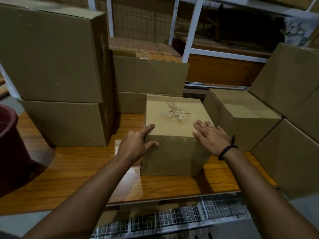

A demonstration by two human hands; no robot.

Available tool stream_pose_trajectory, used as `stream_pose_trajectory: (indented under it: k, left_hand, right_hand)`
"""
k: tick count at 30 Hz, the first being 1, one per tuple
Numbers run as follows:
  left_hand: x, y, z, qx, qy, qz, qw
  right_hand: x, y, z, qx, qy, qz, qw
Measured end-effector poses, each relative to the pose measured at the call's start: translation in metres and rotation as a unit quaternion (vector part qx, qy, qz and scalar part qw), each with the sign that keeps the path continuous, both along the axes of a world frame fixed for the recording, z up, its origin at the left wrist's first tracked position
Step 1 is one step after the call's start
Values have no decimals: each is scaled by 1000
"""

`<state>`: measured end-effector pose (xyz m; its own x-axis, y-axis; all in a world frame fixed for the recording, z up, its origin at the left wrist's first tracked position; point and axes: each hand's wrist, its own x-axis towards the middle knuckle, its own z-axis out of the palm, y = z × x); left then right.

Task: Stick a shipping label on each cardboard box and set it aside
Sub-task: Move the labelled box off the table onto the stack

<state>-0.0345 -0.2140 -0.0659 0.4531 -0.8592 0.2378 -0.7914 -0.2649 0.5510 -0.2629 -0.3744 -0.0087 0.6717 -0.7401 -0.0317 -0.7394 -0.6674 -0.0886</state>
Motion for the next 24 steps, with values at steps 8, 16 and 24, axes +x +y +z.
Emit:
stream_pose_trajectory:
  k: [8,16,24]
  left_hand:
    - [6,9,19,-40,56,-18,997]
    - [1,27,8,-125,125,-18,984]
    - [9,37,-60,-41,430,-24,901]
  right_hand:
    - [-11,18,-12,-64,-82,8,995]
    - [-21,38,-39,-71,-273,-6,959]
    - [-28,25,-43,-71,-287,13,955]
